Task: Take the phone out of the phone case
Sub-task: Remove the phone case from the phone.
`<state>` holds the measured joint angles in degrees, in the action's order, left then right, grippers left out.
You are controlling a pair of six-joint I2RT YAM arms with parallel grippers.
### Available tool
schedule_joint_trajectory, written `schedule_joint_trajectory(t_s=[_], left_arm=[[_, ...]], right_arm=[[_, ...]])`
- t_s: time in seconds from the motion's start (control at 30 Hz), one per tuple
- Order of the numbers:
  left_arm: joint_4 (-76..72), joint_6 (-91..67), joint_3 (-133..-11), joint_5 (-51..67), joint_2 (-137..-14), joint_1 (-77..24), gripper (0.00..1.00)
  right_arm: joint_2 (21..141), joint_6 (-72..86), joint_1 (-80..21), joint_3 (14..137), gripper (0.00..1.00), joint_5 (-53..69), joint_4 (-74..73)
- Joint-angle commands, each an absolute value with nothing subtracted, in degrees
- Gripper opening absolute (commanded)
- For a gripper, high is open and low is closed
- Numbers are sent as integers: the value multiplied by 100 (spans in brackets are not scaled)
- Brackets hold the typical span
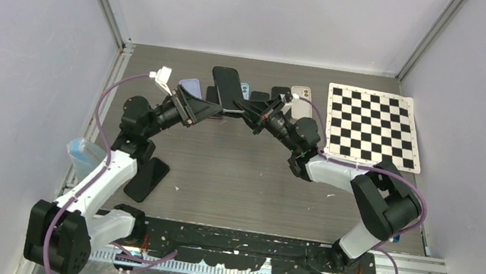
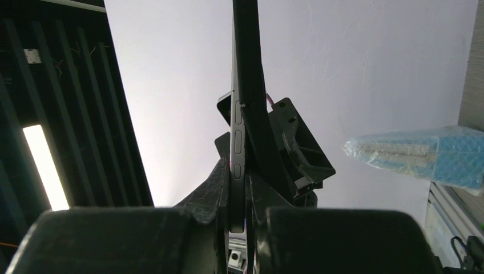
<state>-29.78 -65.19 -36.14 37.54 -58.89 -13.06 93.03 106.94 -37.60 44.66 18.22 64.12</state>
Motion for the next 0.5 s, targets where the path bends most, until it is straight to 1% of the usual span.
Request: schedule_joint_trajectory(t_s=[0.0,0.2,0.37,0.47], left_arm=[[-3160,-6175,-3511,3771,-5863,-1321,57],[-3370,-6067,-3437,3890,-5941,-1323,65],[-3651,-6006,-3288,3894,-5955,-1318,79],[-3748,-5947,-3217,3862,-5990,-1323,82]], right_arm=[[9127,11388,-3816,4703,1,1768,7760],[9166,11868,-3844,4655,1,1713,8007],[9215,12181,-3868,4607,1,1630,8227],[9219,12233,-3882,4636,1,1655,8235]])
